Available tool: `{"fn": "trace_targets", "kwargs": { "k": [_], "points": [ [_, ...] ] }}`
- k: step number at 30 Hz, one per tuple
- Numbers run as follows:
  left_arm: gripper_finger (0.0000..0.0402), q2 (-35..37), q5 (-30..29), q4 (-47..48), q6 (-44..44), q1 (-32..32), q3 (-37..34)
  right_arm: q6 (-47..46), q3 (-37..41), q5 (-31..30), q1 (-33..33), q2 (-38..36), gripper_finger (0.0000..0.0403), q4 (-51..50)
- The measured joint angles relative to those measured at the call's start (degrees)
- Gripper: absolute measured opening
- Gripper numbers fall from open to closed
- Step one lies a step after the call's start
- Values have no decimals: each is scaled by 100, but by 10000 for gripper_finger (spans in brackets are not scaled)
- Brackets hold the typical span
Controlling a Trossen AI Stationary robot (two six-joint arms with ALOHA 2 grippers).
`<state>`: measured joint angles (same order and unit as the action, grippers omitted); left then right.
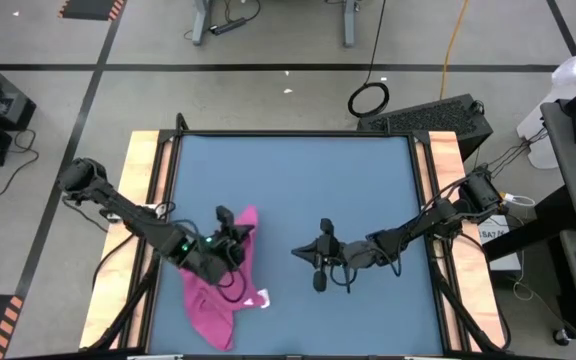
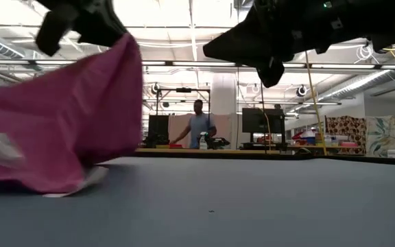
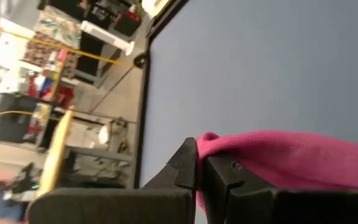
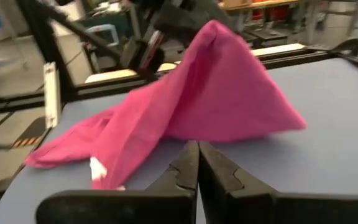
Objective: Roll towel into tight, uniform cylinder
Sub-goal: Fold the pink towel
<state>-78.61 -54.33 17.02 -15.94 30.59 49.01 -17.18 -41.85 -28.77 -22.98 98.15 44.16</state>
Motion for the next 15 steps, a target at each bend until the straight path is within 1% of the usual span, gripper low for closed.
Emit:
{"fn": "trace_targets", "kwargs": {
  "k": [3, 6, 10, 15],
  "points": [
    [12, 0, 400, -218, -45, -315, 0, -108, 0, -85, -4, 0, 6, 26],
    [12, 0, 584, -250, 215, -575, 0, -251, 0, -257, -37, 6, 26, 19],
    [12, 0, 662, -270, 783, -835, 0, -483, 0, -274, -39, 149, 69, 28],
    [12, 0, 694, -292, 963, -1029, 0, -806, -2, -276, -39, 509, 135, 118]
  ]
}}
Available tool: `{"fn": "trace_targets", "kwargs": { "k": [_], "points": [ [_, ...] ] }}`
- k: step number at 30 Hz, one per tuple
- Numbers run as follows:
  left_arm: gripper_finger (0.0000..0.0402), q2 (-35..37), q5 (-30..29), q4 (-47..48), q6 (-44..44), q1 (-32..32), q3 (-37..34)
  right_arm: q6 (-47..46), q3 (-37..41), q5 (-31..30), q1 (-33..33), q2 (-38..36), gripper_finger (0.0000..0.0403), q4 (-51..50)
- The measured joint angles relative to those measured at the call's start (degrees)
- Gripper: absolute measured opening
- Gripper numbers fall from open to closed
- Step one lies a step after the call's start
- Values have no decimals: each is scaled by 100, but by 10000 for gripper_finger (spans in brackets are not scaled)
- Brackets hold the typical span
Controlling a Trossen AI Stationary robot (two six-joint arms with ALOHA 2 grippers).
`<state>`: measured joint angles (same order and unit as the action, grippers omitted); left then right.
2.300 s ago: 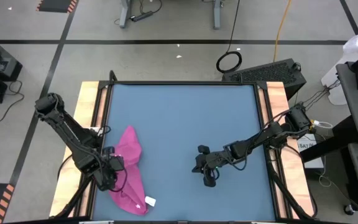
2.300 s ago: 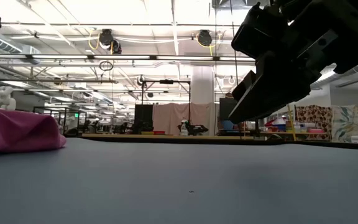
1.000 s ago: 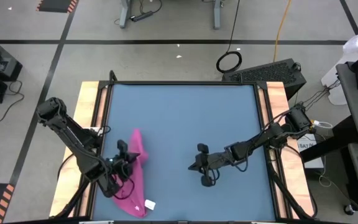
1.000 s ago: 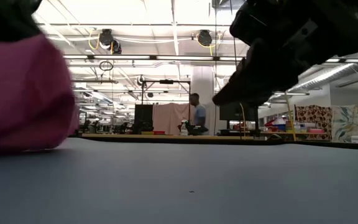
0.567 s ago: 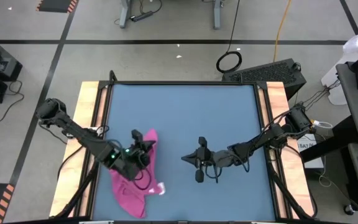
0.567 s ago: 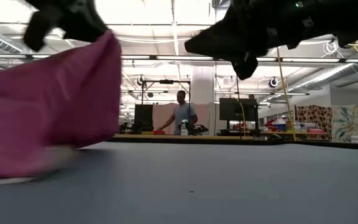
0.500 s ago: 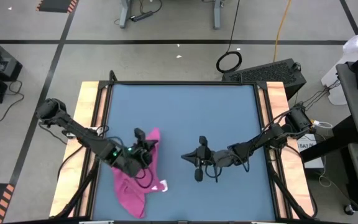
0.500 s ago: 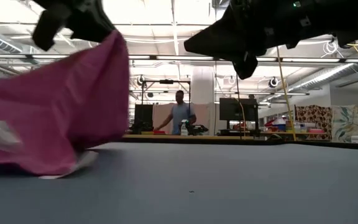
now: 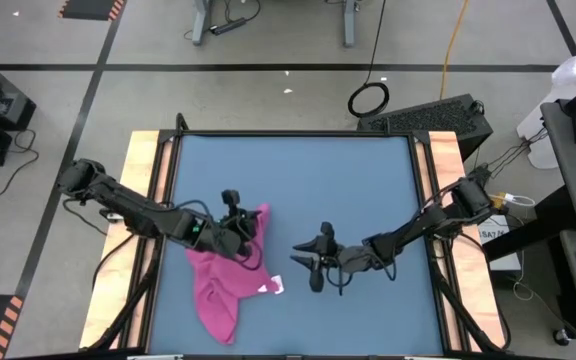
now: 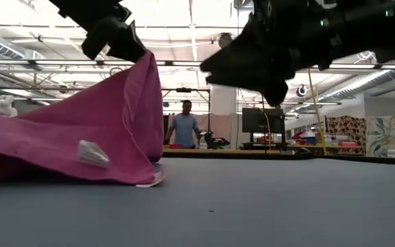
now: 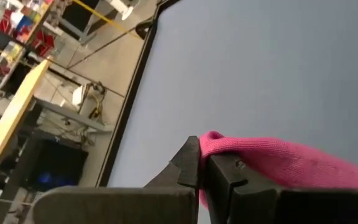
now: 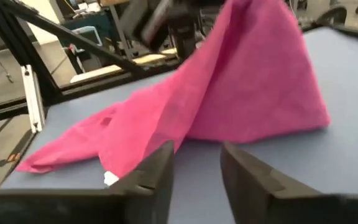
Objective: Roll towel into tight, uniform cylinder
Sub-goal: Fold the pink towel
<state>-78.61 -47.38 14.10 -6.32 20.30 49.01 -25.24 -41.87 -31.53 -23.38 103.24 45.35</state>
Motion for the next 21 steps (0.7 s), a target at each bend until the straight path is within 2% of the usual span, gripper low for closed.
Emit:
{"fn": "trace_targets", "kwargs": {
  "k": [4, 9, 14, 21],
  "points": [
    [12, -71, 7, -74, 58, -167, 0, -317, 0, 2, 0, 292, 179, 37],
    [12, -381, 10, -220, 300, -400, 2, -552, -68, 6, 1, 619, 210, 21],
    [12, -806, 10, -442, 235, -579, -4, -272, -468, 47, 47, 1000, 217, -162],
    [28, -1142, 10, -467, 132, -589, -4, -45, -1039, 481, 190, 1341, 215, -616]
  ]
}}
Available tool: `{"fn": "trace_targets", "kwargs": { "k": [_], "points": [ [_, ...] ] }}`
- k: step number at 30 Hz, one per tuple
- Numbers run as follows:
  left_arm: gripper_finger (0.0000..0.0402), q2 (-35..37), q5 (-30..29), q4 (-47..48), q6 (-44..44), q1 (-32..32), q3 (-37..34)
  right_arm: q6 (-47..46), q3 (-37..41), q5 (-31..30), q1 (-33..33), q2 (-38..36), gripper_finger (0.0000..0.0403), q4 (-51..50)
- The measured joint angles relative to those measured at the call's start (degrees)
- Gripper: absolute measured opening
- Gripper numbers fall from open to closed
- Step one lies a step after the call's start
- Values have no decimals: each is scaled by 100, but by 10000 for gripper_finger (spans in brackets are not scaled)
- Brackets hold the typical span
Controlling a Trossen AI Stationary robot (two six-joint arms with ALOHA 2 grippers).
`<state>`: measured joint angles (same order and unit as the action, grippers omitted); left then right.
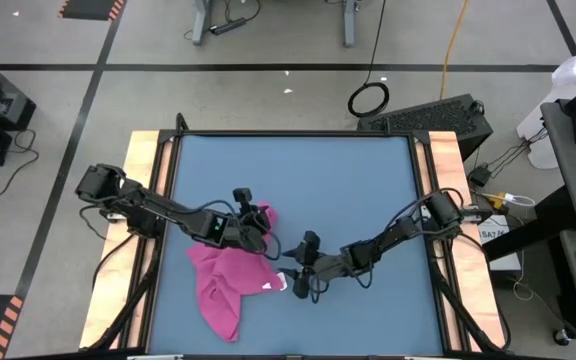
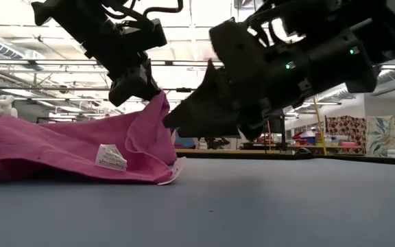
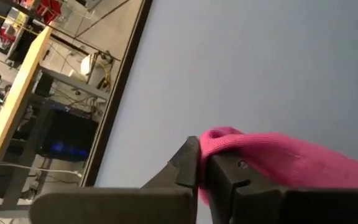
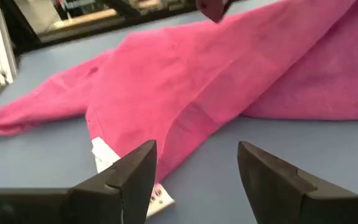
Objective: Roll towel into tight, uniform cylinder
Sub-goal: Fold the pink towel
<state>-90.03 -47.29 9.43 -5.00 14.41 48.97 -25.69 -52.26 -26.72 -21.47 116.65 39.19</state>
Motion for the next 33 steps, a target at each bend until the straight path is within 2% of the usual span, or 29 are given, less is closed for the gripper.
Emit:
{"fn": "trace_targets", "kwargs": {
  "k": [4, 11, 14, 19, 24, 28, 31, 33],
  "points": [
    [68, 0, 93, -16, 18, 179, 1, -62, -95, -32, 42, 47, 215, -205],
    [181, 241, 165, 68, 172, 690, 7, -64, -100, -26, 46, 19, 215, -160],
    [213, 426, 74, 72, 293, 882, 7, -67, -101, -26, 44, 15, 215, -79],
    [222, 903, 13, 566, 787, 1146, 7, -146, -106, -15, 44, -12, 215, -53],
    [217, 1338, 1, 1791, 1976, 1268, 7, -216, -113, 238, 54, -176, 215, -242],
    [217, 1408, -7, 2375, 2634, 1262, 4, -332, -421, 467, 117, -171, 215, -1172],
    [216, 1403, -9, 2405, 2707, 1229, 4, -381, -735, 461, 159, -27, 215, -1805],
    [216, 1403, -11, 2391, 2723, 1196, 4, -320, -863, 438, 161, 88, 215, -1872]
  ]
}}
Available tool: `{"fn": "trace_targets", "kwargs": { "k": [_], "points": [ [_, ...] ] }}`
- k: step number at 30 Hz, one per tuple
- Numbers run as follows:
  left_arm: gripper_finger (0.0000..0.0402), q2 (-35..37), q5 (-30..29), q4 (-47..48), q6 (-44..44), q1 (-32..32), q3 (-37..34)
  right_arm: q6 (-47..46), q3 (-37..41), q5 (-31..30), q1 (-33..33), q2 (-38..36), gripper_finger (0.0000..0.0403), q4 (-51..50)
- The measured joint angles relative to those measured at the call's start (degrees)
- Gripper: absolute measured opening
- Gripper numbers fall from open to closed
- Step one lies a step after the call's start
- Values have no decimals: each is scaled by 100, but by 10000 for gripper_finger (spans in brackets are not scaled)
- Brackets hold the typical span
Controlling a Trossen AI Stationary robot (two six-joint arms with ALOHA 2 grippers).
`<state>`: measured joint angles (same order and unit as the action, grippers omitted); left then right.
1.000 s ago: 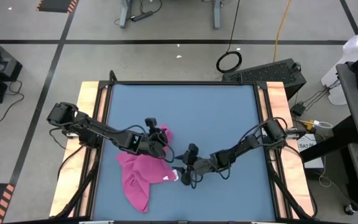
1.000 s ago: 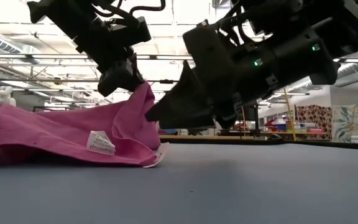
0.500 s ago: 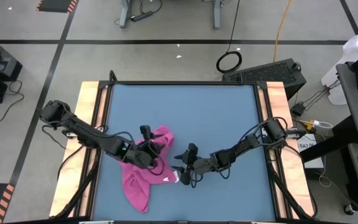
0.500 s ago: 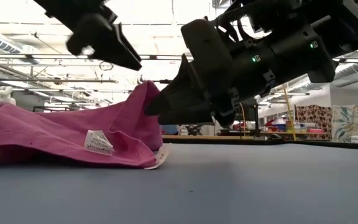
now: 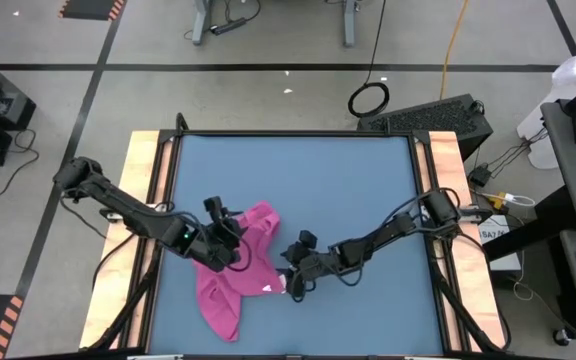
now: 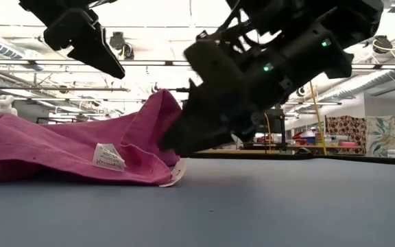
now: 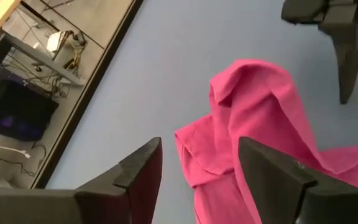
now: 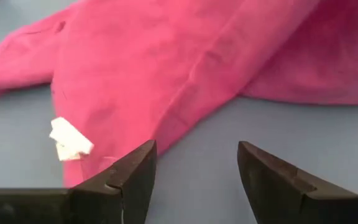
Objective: Roll towel into tight, uniform cylinder
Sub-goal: Fold the pink towel
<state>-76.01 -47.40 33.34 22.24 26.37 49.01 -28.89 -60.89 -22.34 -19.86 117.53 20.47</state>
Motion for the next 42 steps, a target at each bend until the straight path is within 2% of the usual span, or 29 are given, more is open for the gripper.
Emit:
{"fn": "trace_targets", "kwargs": {
  "k": [9, 17, 21, 24, 28, 30, 37, 42],
  "points": [
    [216, -78, 0, -2, -4, -162, 0, 219, -144, 23, -4, 51, 210, 51],
    [216, -327, 2, -39, -4, -440, -2, 251, -141, 202, -10, 388, 172, 570],
    [216, -384, 4, -44, -2, -470, -2, 211, -141, 98, -8, 506, 157, 598],
    [216, -385, 7, -52, -2, -464, -2, 199, -141, -6, -2, 506, 124, 401],
    [216, -385, 7, -91, -4, -466, -2, 61, -147, -30, 4, 493, 40, 64],
    [216, -385, 11, -90, -4, -466, -2, 33, -153, 84, 6, 407, 11, -221],
    [216, -385, 39, -94, 0, -455, -2, -730, -130, 367, -270, -443, 5, -2265],
    [216, -385, 42, -92, 101, -455, -2, -1656, -133, 505, -637, -910, 6, -3715]
  ]
}}
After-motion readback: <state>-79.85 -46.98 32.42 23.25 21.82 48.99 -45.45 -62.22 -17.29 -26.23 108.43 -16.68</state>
